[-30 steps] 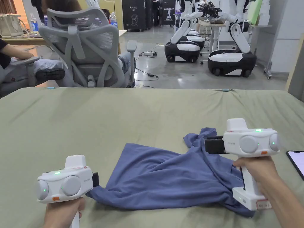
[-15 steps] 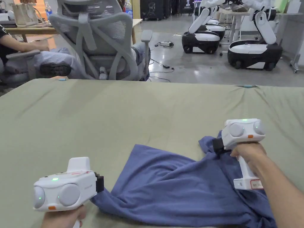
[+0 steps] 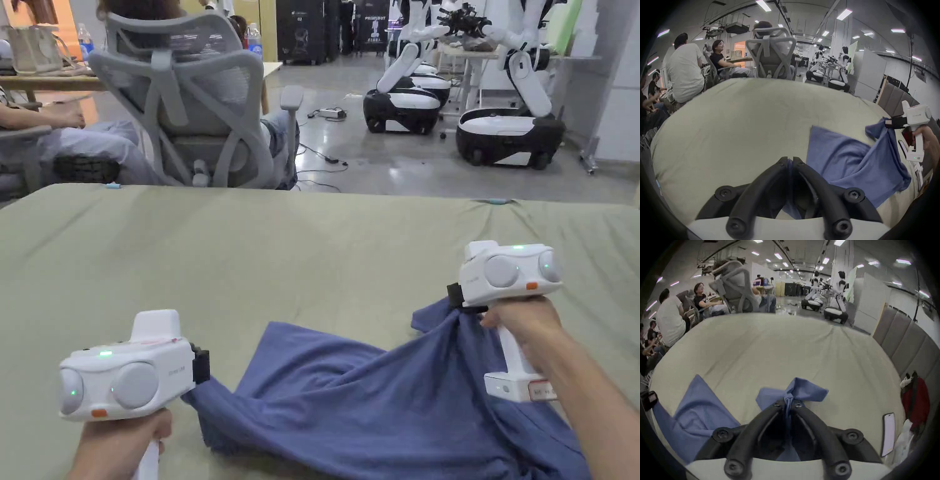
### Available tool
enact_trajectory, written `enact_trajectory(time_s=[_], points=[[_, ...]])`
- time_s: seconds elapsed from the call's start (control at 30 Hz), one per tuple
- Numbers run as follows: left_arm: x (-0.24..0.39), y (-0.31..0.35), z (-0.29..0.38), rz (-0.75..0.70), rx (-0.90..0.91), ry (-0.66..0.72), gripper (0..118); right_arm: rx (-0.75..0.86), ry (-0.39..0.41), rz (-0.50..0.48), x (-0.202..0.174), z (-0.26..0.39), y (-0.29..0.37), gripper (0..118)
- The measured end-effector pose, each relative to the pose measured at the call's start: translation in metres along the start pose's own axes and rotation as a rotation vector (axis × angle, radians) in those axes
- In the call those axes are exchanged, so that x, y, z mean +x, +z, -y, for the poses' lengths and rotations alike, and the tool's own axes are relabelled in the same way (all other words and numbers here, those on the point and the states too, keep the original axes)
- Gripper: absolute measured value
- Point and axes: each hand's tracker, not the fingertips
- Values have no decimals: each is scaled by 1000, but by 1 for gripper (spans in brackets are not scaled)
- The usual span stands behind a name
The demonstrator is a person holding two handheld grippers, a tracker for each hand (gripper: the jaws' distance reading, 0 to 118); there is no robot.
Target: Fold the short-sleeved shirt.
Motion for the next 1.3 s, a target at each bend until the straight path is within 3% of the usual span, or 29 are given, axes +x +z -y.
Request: enact_trajectory(time_s=[0.13, 0.43, 0.57, 0.77, 1.07, 1.23, 1.3], points=[[17, 7, -62, 36, 104, -21, 4, 106, 24, 59, 13, -29, 56, 7], [72, 40, -226, 62, 312, -59, 4, 349, -44, 119, 52, -118, 164, 7], [86, 42, -295, -3, 403, -114, 4, 444, -67, 148, 68, -166, 198, 6], [83, 50, -375, -72, 471, -67, 4, 584, -97, 172, 84, -235, 232, 7], [78, 29, -422, -132, 547, -111, 4, 681, -95, 212, 80, -293, 240, 7], [71, 9, -415, -118, 555, -131, 4, 670, -87, 207, 85, -286, 222, 7], [68, -4, -406, -88, 526, -117, 4, 643, -118, 199, 88, -277, 206, 7]])
